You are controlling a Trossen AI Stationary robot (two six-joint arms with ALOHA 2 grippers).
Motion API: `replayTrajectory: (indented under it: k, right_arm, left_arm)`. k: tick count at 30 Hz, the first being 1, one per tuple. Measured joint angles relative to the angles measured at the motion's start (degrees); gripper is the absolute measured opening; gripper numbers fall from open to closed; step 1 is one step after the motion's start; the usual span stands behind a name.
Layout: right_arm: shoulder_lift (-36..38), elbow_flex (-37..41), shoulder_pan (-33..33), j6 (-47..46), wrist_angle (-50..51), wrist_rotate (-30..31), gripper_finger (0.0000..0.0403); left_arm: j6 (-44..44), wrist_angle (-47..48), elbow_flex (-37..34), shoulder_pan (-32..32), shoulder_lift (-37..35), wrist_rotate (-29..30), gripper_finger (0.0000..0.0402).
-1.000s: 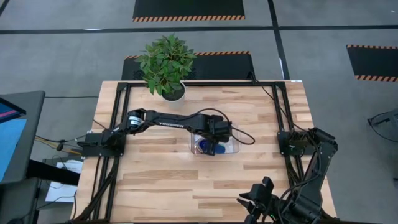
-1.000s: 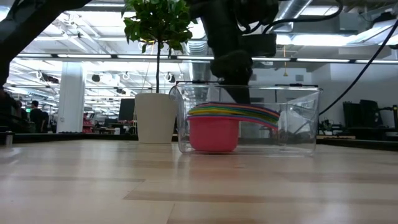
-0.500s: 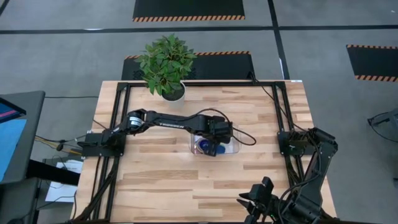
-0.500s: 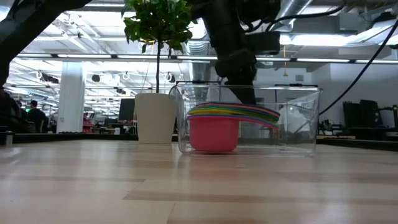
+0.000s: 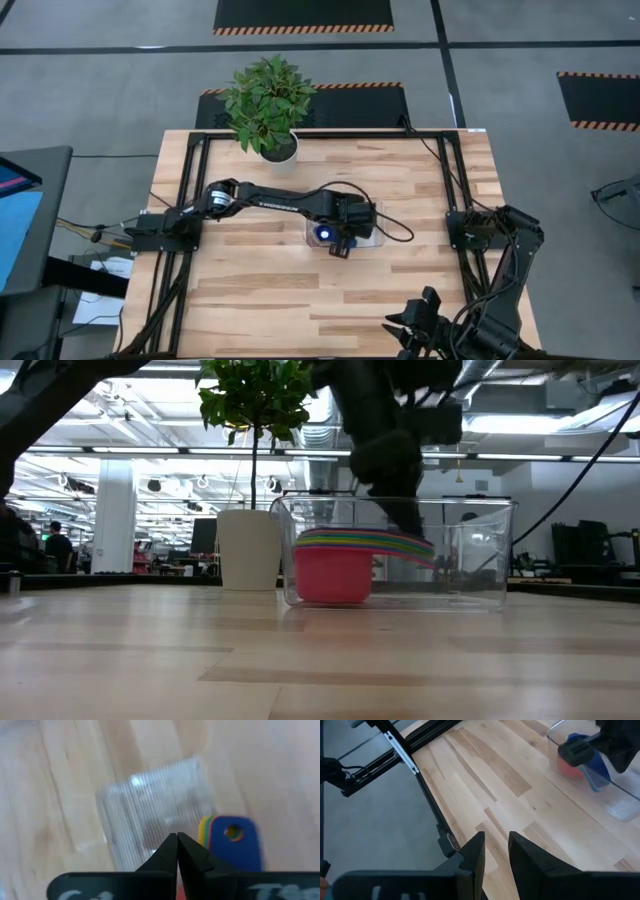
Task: Nest measuring cups in basket
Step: Adjust the nested colored measuring cups, then return to Home Position
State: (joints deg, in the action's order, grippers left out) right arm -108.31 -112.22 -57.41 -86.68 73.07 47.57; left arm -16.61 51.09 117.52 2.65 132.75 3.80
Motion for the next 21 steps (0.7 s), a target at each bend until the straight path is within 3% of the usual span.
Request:
replayTrajectory:
  k: [6,11,16,21]
  right_arm:
    - [0.00,0.02,0.01,0.20,0.05,-0.02,0.0111]
    - [0.00,0.02,0.03,0.38,0.22,0.22,0.0111]
    - [0.00,0.00,0.49,3.40,-1.02,0.10,0.0111]
    - [0.00,0.00,0.60,1.39,-3.80,-7.53,0.0111]
  left_arm:
    - [0.22,0.70,2.93,0.02,-0.22,-0.22,0.0000]
    - [2.78,5.11,8.11,0.00,-0.19,6.92,0.0000]
    - [11.88,23.73,17.68,0.99,-0.55,4.49,0.0000]
    - [29.95,39.57,13.88,3.54,-6.90,2.76,0.0000]
